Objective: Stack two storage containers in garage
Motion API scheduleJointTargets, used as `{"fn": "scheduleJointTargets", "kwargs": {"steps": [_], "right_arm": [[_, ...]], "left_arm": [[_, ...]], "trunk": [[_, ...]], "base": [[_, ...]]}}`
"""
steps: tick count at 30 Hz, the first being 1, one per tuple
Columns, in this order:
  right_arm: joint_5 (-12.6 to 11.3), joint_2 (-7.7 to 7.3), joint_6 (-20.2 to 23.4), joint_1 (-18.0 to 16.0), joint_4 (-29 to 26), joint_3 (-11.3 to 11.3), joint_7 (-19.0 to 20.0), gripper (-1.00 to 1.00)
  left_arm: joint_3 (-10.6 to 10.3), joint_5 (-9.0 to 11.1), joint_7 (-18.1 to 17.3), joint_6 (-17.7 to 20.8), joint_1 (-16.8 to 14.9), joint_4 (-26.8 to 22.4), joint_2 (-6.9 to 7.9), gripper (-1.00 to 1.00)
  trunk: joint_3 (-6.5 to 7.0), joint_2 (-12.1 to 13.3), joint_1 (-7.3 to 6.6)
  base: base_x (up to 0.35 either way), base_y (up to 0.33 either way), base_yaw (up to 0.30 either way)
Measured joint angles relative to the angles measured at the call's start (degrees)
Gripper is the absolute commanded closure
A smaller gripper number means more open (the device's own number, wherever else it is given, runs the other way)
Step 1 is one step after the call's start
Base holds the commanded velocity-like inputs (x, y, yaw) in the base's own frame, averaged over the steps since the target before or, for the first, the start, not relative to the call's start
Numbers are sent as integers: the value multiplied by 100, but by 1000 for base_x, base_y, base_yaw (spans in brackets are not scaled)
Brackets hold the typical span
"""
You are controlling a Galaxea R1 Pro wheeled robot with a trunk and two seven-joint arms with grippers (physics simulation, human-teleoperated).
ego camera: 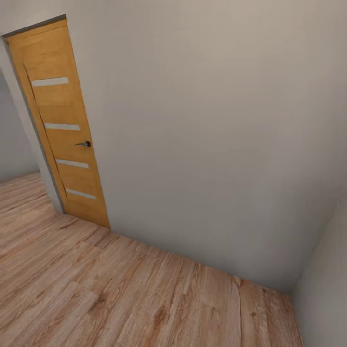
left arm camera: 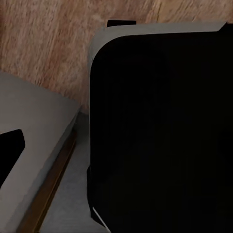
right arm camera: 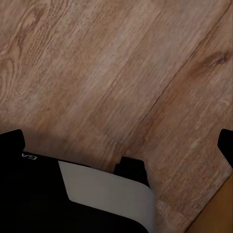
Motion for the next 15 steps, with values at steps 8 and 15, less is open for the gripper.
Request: {"fn": "scheduleJointTargets", "kwargs": {"steps": [8,15], "right_arm": [[-8,0,9,-1,0,-2,0,-100],[-9,-1,12,0,0,-8,0,-100]], "left_arm": [[-3,0,-3,0,0,-3,8,-100],[-3,0,-2,0,0,0,9,-100]], "trunk": [[0,0,-2],[0,0,-2]], "base": [[294,0,16],[317,0,0]]}}
